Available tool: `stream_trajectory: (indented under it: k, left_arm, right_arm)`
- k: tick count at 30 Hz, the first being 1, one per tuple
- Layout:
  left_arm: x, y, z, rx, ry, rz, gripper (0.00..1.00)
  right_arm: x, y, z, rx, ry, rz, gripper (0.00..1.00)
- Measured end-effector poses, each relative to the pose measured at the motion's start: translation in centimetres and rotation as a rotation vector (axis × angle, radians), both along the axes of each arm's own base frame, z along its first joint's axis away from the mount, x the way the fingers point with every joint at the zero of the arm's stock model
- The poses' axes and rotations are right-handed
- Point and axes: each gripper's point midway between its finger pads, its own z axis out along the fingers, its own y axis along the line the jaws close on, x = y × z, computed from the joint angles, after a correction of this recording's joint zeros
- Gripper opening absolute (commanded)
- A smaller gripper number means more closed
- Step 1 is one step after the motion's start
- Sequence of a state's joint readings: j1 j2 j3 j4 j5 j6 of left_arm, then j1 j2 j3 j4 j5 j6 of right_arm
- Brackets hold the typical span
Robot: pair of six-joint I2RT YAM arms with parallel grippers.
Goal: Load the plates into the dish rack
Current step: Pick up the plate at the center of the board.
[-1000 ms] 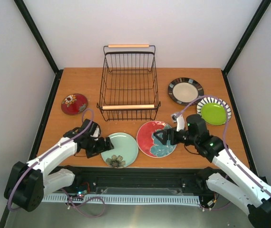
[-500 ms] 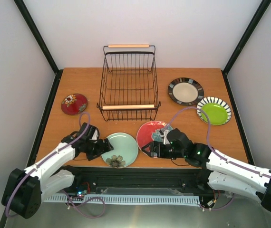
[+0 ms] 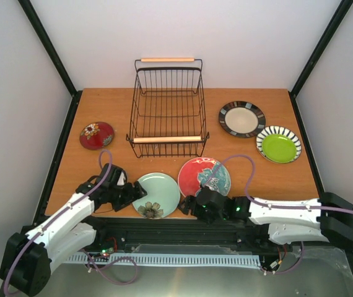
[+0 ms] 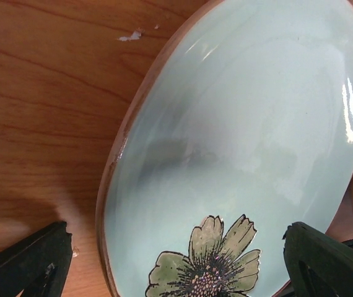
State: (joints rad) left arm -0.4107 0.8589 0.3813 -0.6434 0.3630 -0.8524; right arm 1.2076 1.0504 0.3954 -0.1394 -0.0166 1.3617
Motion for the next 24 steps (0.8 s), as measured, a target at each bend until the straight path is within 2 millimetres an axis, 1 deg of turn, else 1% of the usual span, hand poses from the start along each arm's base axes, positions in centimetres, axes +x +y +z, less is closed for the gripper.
stream_trajectory:
  k: [4, 6, 8, 11, 14, 17, 20, 24]
  left_arm:
    - [0.0, 0.0, 0.0, -0.004, -0.002, 0.001, 0.97]
    - [-0.1, -0.1, 0.0, -0.008, -0.006, 0.000, 0.98]
    - [0.0, -0.1, 0.1, -0.011, -0.013, 0.000, 0.99]
    - [0.2, -0.1, 0.5, -0.017, -0.035, 0.002, 0.99]
    - [0.5, 0.0, 1.1, -0.027, -0.063, 0.019, 0.99]
    - [0.6, 0.1, 1.7, -0.043, -0.101, 0.036, 0.99]
    - [0.1, 0.3, 1.5, -0.050, -0.111, 0.046, 0.99]
    - [-0.9, 0.8, 0.5, -0.048, -0.095, 0.056, 0.99]
  right_arm:
    - [0.3, 2.8, 0.4, 0.034, -0.001, -0.050, 0.87]
    - [0.1, 4.1, 0.6, 0.059, -0.002, -0.066, 0.87]
    - [-0.3, 5.2, 0.2, 0.075, 0.001, -0.073, 0.86]
    - [-1.0, 6.1, -0.7, 0.082, 0.010, -0.076, 0.85]
    - [-1.7, 6.8, -0.9, 0.097, 0.012, -0.076, 0.85]
    - [-2.1, 7.0, -0.7, 0.135, 0.003, -0.093, 0.85]
    - [-1.8, 5.9, -1.3, 0.140, -0.007, -0.137, 0.84]
    - [-1.2, 4.4, -2.0, 0.133, -0.017, -0.191, 0.84]
